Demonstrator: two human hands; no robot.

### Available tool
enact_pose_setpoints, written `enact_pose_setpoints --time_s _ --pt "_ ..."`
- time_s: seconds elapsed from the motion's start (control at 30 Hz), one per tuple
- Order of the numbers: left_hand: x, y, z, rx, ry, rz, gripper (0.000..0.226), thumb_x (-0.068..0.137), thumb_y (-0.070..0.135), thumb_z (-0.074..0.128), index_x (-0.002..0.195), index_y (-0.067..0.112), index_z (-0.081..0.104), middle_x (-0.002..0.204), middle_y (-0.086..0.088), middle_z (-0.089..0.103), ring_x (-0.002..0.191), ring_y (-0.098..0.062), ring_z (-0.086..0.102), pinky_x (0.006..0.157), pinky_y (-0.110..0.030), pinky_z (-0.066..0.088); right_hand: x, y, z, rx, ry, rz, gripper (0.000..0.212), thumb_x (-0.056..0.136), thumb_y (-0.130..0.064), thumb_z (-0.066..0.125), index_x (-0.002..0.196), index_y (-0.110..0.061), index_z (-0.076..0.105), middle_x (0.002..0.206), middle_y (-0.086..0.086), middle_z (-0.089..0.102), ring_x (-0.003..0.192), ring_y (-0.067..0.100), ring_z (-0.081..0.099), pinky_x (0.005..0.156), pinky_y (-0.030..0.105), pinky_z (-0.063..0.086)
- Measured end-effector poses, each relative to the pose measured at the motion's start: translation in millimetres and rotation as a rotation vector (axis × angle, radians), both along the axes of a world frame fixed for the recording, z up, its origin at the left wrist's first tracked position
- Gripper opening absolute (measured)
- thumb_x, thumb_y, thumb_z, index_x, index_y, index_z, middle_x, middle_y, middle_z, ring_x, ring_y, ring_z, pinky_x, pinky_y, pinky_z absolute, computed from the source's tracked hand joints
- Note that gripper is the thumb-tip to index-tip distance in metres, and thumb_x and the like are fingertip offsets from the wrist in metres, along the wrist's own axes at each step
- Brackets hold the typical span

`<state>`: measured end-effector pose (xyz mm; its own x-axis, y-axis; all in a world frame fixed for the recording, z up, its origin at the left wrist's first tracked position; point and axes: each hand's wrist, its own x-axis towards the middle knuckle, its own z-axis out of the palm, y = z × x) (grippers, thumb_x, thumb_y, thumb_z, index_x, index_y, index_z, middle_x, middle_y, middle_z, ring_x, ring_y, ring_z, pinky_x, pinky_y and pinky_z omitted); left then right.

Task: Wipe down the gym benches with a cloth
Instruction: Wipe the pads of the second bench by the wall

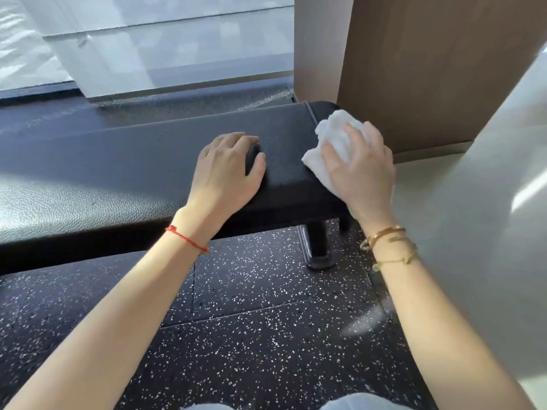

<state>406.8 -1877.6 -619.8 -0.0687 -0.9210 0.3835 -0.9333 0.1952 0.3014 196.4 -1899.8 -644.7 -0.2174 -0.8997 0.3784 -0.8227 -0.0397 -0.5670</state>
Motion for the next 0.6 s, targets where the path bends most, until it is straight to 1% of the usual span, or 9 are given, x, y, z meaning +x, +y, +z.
enact_pose_setpoints --time_s 0.1,0.17,0.23,0.27,0.33,0.4,0.47,0.53,0.6 --pt "-18.4 -11.3 0.0 0.021 -0.015 -0.027 0.045 0.101 0.038 0.046 0.137 0.015 0.057 0.142 -0.004 0.056 0.137 -0.024 0.044 0.115 -0.043 0.033 -23.1 -1.6 2.5 0.086 -0.28 0.109 0.053 0.094 -0.054 0.053 0.143 -0.037 0.043 0.147 -0.002 0.041 0.123 0.013 0.046 0.091 0.028 0.034" --pt "-29.4 -20.5 1.8 0.032 -0.029 -0.041 0.046 0.101 0.037 0.046 0.14 0.014 0.054 0.145 -0.005 0.053 0.139 -0.024 0.042 0.116 -0.044 0.032 -25.2 14.1 -4.1 0.024 -0.4 0.142 0.056 0.094 -0.051 0.056 0.145 -0.032 0.041 0.145 -0.001 0.042 0.122 0.005 0.043 0.092 0.02 0.035" --pt "-42.6 -32.1 4.9 0.06 -0.051 -0.055 0.048 0.102 0.037 0.044 0.143 0.014 0.051 0.148 -0.006 0.05 0.141 -0.025 0.039 0.118 -0.044 0.029 -26.4 29.0 -15.9 0.007 -0.519 0.143 0.064 0.094 -0.052 0.056 0.149 -0.027 0.036 0.151 -0.002 0.039 0.129 0.004 0.039 0.095 0.002 0.028" --pt "-49.9 -38.7 5.9 0.079 -0.062 -0.059 0.049 0.102 0.037 0.043 0.144 0.014 0.049 0.149 -0.006 0.048 0.142 -0.025 0.037 0.118 -0.043 0.028 -28.8 30.8 -20.3 0.021 -0.572 0.148 0.066 0.094 -0.053 0.056 0.15 -0.027 0.034 0.152 -0.004 0.038 0.131 0.002 0.038 0.096 -0.001 0.025" --pt "-63.8 -51.0 6.5 0.103 -0.078 -0.053 0.05 0.102 0.038 0.042 0.146 0.014 0.046 0.151 -0.006 0.046 0.143 -0.025 0.035 0.119 -0.044 0.026 -38.6 15.9 -17.9 0.109 -0.698 0.192 0.065 0.091 -0.058 0.057 0.147 -0.031 0.039 0.146 -0.01 0.045 0.131 0.003 0.044 0.106 0.013 0.032" --pt "-76.7 -58.0 5.0 0.12 -0.084 -0.031 0.05 0.102 0.039 0.042 0.146 0.014 0.046 0.151 -0.007 0.045 0.143 -0.026 0.034 0.119 -0.046 0.025 -51.2 -19.5 -14.8 0.25 -0.788 0.264 0.062 0.089 -0.059 0.058 0.143 -0.032 0.047 0.137 -0.012 0.055 0.126 0.006 0.051 0.107 0.026 0.038" --pt "-85.8 -59.2 1.6 0.131 -0.084 0.001 0.049 0.102 0.038 0.043 0.145 0.014 0.047 0.151 -0.008 0.044 0.143 -0.028 0.034 0.119 -0.046 0.025 -57.1 -57.6 -7.1 0.386 -0.806 0.356 0.067 0.087 -0.062 0.059 0.144 -0.031 0.046 0.14 -0.011 0.053 0.13 0.008 0.049 0.11 0.027 0.036" --pt "-88.5 -58.4 -1.7 0.133 -0.08 0.02 0.048 0.101 0.037 0.043 0.144 0.015 0.048 0.151 -0.008 0.045 0.142 -0.028 0.035 0.119 -0.047 0.025 -55.9 -77.4 -3.5 0.436 -0.837 0.409 0.074 0.086 -0.064 0.059 0.149 -0.03 0.039 0.149 -0.009 0.046 0.137 0.011 0.042 0.117 0.034 0.03" --pt "-89.2 -56.8 -1.8 0.139 -0.071 0.023 0.052 0.099 0.041 0.039 0.144 0.016 0.048 0.15 -0.007 0.045 0.142 -0.027 0.035 0.119 -0.048 0.026 -56.7 -68.2 -2.7 0.447 -0.865 0.429 0.067 0.095 -0.051 0.056 0.153 -0.029 0.031 0.155 -0.006 0.039 0.141 0.012 0.036 0.119 0.033 0.024"
